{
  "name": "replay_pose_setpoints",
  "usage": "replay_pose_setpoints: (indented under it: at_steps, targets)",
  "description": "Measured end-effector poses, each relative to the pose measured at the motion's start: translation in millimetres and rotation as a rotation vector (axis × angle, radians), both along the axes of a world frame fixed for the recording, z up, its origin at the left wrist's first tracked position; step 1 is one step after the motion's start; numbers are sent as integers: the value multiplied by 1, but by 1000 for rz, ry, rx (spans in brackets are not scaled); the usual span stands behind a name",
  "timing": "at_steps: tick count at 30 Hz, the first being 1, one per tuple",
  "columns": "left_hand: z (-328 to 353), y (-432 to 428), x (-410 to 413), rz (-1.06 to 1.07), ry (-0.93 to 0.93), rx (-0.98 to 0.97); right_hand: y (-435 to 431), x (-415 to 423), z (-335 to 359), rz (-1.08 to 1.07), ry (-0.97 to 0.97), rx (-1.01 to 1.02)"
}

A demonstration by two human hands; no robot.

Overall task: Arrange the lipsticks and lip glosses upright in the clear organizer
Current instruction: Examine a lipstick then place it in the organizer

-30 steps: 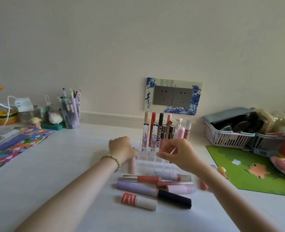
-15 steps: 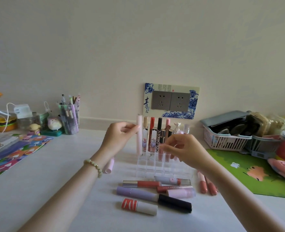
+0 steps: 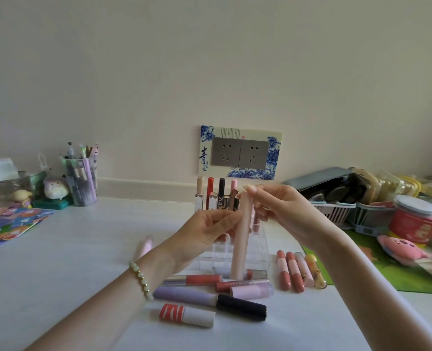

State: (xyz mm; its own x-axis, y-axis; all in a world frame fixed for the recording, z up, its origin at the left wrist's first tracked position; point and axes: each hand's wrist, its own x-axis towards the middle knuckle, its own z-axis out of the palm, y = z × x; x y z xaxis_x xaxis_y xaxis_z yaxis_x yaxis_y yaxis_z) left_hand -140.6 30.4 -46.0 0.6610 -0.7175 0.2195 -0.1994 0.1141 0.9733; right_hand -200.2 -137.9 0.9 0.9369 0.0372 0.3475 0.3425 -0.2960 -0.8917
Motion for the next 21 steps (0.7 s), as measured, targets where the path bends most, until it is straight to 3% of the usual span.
replay_pose_setpoints:
  at_steps: [7, 14, 21]
  targets:
    - [-5, -3, 2, 84, -21, 35, -4, 7, -5, -177, -15, 48]
    - [-9, -6, -2, 15, 108, -19, -10, 10, -9, -44, 58, 48]
    - [-6, -6, -5, -16, 80, 24, -10, 13, -10, -154, 48, 124]
